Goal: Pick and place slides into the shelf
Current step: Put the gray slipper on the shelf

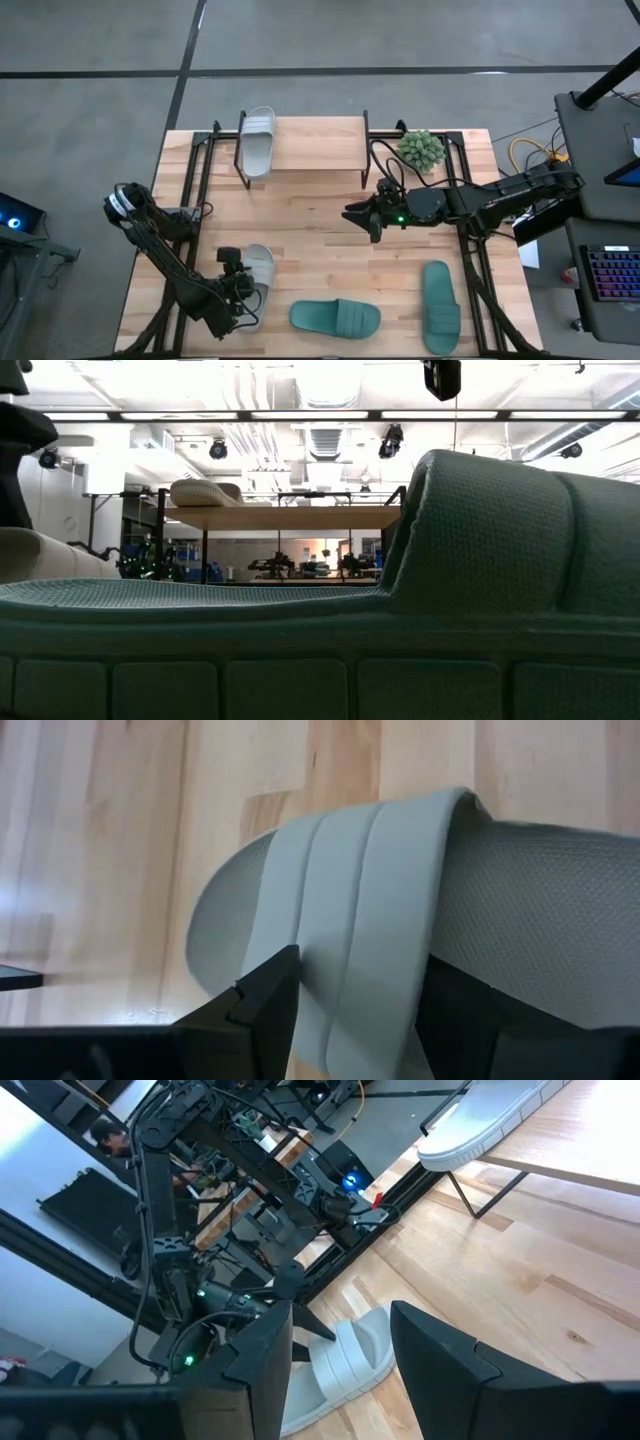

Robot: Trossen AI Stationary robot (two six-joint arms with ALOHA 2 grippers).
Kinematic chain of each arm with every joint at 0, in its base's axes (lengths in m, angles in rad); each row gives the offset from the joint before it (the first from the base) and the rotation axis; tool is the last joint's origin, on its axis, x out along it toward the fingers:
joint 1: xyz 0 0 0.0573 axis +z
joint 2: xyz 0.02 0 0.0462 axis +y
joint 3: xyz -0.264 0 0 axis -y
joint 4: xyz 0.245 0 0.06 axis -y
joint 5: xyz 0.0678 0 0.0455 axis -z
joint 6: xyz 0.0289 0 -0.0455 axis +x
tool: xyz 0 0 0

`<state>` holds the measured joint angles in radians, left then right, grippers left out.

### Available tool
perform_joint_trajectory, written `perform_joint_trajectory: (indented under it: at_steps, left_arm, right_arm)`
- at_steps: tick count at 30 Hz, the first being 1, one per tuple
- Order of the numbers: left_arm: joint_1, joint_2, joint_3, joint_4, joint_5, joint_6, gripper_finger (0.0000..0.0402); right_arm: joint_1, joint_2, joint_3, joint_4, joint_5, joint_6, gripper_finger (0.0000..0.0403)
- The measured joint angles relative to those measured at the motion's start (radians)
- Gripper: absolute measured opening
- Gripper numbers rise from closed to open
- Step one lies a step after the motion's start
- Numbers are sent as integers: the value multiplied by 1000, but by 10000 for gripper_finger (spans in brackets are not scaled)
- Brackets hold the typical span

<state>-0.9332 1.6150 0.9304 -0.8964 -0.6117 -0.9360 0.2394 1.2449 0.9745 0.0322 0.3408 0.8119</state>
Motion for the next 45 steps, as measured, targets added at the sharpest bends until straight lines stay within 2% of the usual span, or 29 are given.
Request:
perform_joint_trajectory:
  at_steps: [18, 22, 30, 45]
  left_arm:
    - [42, 0, -6, -13, -41, 35, 159]
    - [42, 0, -6, -20, -43, 35, 129]
    - [42, 0, -6, -22, -34, 106, 10]
    - [44, 0, 6, -41, -22, 107, 2]
  right_arm:
    - [0, 0, 0, 2, 0, 23, 162]
    - [0, 0, 0, 2, 0, 23, 162]
    - [0, 0, 0, 2, 0, 23, 162]
    - [0, 0, 0, 2, 0, 23, 162]
